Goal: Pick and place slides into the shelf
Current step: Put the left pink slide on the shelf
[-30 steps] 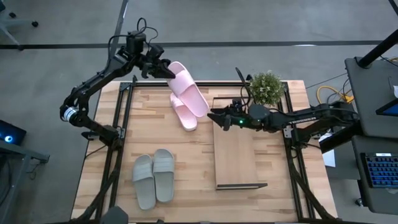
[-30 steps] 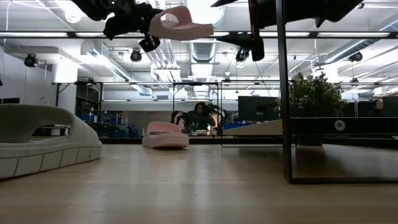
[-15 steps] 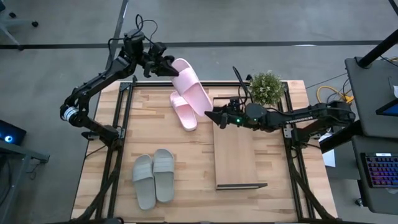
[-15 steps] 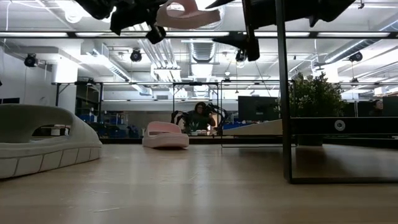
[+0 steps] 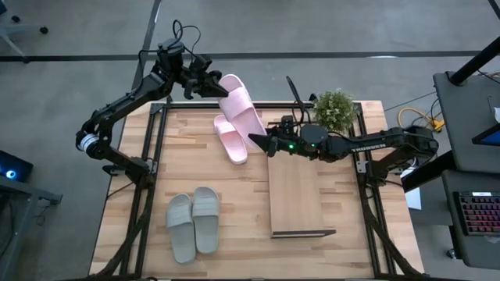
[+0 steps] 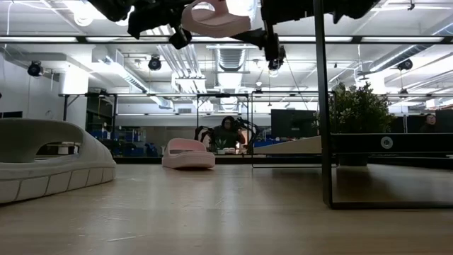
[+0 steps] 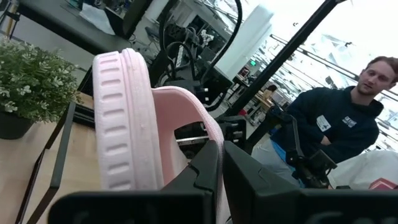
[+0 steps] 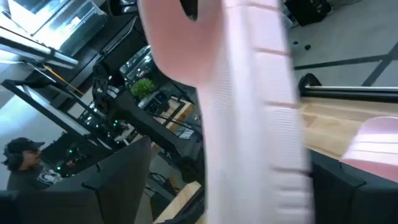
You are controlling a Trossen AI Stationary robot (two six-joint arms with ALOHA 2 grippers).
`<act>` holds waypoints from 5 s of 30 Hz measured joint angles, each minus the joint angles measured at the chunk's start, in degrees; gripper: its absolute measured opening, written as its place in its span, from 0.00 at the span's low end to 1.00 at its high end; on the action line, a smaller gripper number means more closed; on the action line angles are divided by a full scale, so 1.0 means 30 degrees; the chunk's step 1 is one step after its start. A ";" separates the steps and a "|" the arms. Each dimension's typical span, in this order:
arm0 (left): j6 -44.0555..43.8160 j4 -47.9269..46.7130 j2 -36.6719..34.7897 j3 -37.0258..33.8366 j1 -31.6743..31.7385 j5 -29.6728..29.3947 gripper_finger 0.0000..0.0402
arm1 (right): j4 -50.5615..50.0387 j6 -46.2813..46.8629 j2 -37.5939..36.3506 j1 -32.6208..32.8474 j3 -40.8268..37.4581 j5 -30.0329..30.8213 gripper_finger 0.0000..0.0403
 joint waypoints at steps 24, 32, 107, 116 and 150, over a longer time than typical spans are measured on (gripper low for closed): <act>-0.0070 0.0447 0.0000 0.0051 -0.0025 0.0124 0.00 | -0.2353 0.0961 0.0741 -0.0007 0.0756 -0.0353 0.13; -0.0464 0.0452 -0.0013 0.0109 0.0004 0.0087 0.00 | -0.2846 0.1584 0.0081 -0.0012 0.0749 -0.1470 0.13; 0.7526 -0.3220 -0.1596 -0.0189 -0.0750 -1.9369 0.44 | -1.8848 0.5885 -1.7102 0.1794 -1.0566 -1.9396 0.13; 0.7521 -0.3217 -0.1581 -0.0189 -0.0750 -1.9544 0.44 | -1.3489 0.9044 -1.7022 0.4799 -1.3302 -1.9480 0.13; 0.7521 -0.3242 -0.1566 -0.0189 -0.0758 -2.0102 0.44 | -0.5787 0.9970 -1.5740 0.6390 -1.7232 -1.6336 0.13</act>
